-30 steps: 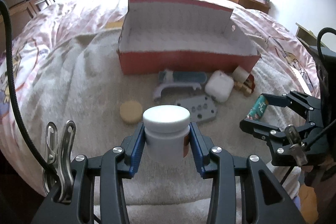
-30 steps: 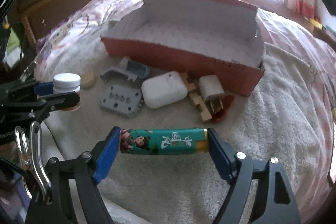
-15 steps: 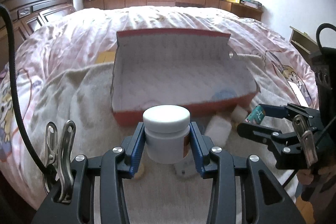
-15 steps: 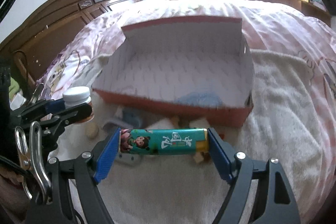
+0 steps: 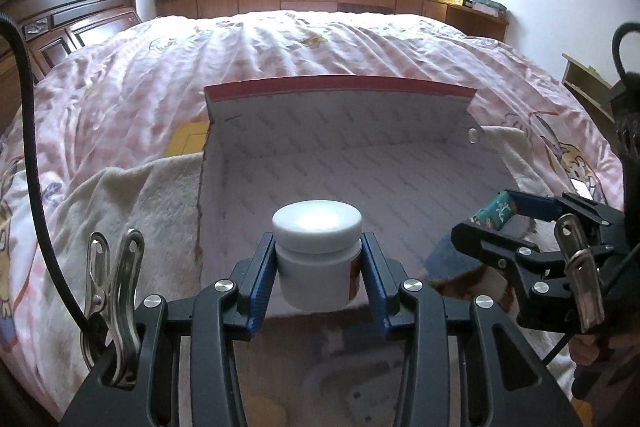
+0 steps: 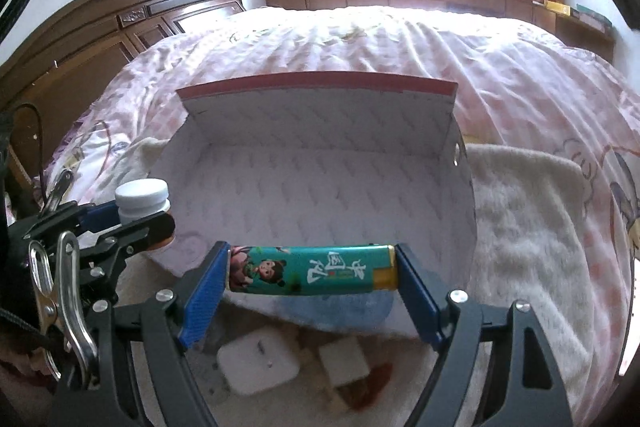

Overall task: Organize rigid objects
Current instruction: 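Carry the lighter into the box and release it while the left tool carries the jar, then lower the white jar into the box and open the left tool, then withdraw both tools and grasp the grey perforated plate with the left tool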

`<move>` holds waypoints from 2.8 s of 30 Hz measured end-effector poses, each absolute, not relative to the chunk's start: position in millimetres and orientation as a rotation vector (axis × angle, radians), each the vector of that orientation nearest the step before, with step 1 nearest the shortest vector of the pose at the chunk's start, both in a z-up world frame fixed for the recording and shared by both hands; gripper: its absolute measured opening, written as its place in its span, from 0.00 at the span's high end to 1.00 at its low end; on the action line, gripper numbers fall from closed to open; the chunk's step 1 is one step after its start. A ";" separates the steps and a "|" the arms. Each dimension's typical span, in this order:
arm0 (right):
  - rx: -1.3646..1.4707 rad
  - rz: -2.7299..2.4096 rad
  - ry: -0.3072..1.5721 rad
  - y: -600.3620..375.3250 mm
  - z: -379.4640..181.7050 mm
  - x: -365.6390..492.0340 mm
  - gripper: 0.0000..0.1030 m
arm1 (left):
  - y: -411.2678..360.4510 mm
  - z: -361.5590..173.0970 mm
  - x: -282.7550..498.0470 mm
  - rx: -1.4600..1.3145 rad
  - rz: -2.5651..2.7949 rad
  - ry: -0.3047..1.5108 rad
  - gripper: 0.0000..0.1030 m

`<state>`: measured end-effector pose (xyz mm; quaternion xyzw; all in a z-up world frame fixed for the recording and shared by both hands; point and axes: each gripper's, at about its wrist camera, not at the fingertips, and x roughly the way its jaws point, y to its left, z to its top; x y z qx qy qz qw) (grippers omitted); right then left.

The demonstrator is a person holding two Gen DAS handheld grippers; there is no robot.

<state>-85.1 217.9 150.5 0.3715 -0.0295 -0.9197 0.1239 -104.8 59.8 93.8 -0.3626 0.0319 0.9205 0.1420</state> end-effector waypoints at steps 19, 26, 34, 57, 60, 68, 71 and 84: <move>1.160 -2.707 -0.070 219.9 127.3 -124.6 0.19 | 74.1 67.8 -141.8 -1.131 2.624 0.080 0.58; 1.120 -2.728 -0.087 222.0 131.5 -119.8 0.19 | 74.5 68.0 -140.1 -1.135 2.630 0.090 0.58; 1.094 -2.732 -0.092 221.6 138.3 -112.3 0.19 | 71.5 70.3 -136.4 -1.144 2.630 0.077 0.58; 1.057 -2.737 -0.113 221.8 149.3 -77.4 0.18 | 60.8 90.2 -108.1 -1.092 2.680 0.053 0.58; 1.059 -2.733 -0.113 221.3 148.7 -69.5 0.18 | 57.0 91.1 -99.9 -1.092 2.683 0.041 0.58; 1.073 -2.730 -0.129 222.6 144.4 -49.0 0.18 | 51.3 88.1 -80.2 -1.105 2.679 0.034 0.58; 1.071 -2.735 -0.130 223.9 142.0 -40.2 0.18 | 50.3 84.9 -72.5 -1.119 2.671 0.024 0.58; 1.109 -2.734 -0.199 237.0 127.2 -8.5 0.18 | 47.4 68.2 -38.2 -1.179 2.637 -0.001 0.58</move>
